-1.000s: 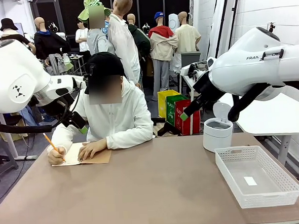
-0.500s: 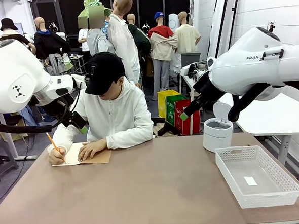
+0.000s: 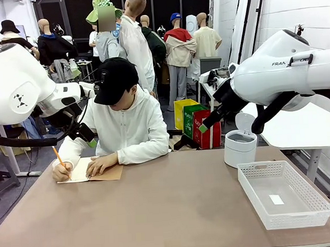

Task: Sort the paper based on its condition.
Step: If a person hands you a paper, place it in the Organizing basket , and if it's crumpled, put it in the Trash can.

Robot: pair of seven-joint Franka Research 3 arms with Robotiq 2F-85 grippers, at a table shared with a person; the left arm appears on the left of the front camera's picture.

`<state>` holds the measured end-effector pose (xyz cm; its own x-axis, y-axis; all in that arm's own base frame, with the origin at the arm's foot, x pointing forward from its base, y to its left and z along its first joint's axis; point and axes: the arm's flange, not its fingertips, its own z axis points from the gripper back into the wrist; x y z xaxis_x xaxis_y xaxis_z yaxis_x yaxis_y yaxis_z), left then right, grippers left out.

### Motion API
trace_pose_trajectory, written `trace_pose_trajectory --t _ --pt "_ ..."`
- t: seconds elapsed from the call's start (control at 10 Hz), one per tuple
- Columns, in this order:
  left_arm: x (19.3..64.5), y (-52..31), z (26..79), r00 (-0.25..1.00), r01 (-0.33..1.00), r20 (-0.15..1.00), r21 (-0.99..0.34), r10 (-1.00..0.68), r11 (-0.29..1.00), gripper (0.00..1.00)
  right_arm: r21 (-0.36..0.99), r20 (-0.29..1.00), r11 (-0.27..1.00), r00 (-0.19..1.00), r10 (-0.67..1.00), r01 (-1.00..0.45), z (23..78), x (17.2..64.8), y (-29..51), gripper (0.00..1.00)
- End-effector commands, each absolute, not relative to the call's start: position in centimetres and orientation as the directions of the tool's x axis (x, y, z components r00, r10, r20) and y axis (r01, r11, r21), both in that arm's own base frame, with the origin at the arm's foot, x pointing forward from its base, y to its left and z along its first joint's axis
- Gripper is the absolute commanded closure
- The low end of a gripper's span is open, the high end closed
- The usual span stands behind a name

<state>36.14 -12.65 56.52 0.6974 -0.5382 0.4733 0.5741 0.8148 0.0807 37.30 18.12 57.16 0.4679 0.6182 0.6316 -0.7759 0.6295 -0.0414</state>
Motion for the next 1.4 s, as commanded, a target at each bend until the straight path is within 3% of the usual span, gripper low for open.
trace_pose_trajectory --t 0.0,1.3 --pt "36.07 -12.57 56.69 0.696 0.574 0.478 0.080 -0.537 0.815 0.00 -0.035 0.629 0.628 0.471 0.619 -0.778 57.20 37.30 18.11 0.00" --pt "36.07 -12.57 56.69 0.696 0.574 0.478 0.080 -0.537 0.815 0.00 -0.035 0.629 0.628 0.471 0.619 -0.778 57.20 37.30 18.11 0.00"
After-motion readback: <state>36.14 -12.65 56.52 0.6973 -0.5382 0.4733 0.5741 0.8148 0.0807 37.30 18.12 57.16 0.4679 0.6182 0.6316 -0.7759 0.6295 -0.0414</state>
